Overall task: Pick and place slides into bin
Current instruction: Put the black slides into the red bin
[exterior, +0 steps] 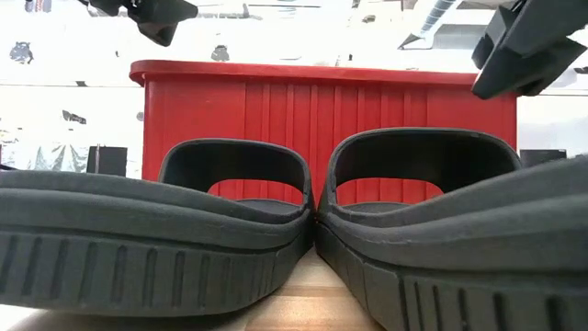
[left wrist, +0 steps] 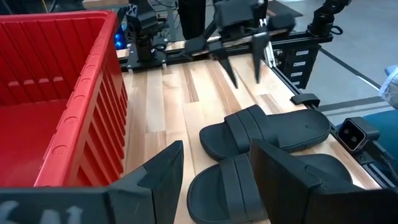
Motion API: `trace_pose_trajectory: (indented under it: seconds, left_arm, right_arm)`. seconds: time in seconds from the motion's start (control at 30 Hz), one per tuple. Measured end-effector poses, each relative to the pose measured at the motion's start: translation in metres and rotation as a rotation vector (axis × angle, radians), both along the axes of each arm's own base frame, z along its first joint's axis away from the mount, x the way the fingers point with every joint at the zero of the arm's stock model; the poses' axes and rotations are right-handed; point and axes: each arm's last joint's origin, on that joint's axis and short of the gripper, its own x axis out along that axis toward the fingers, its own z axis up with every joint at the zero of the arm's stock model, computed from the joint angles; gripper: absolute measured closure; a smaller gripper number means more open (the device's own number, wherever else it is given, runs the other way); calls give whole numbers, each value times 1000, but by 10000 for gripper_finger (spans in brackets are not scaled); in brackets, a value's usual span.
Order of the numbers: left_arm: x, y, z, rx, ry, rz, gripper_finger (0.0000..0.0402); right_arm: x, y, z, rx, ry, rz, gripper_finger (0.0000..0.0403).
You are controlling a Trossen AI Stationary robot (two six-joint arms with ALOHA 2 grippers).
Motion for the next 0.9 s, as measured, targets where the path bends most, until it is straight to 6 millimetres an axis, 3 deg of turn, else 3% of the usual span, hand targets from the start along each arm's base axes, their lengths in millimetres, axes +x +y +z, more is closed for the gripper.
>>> trace_pose_trajectory:
  seconds: [0.47, 0.67, 0.9]
  left_arm:
    - [0, 0, 0, -1, 1, 0, 223]
    - [0, 0, 1, -4, -5, 0, 223]
    - [0, 0, 1, -5, -8, 0, 223]
  right_arm:
    - [16, 18, -26, -33, 64, -15, 177]
    - [14, 17, -38, -51, 119, -52, 173]
    - [17, 12, -38, -52, 119, -92, 173]
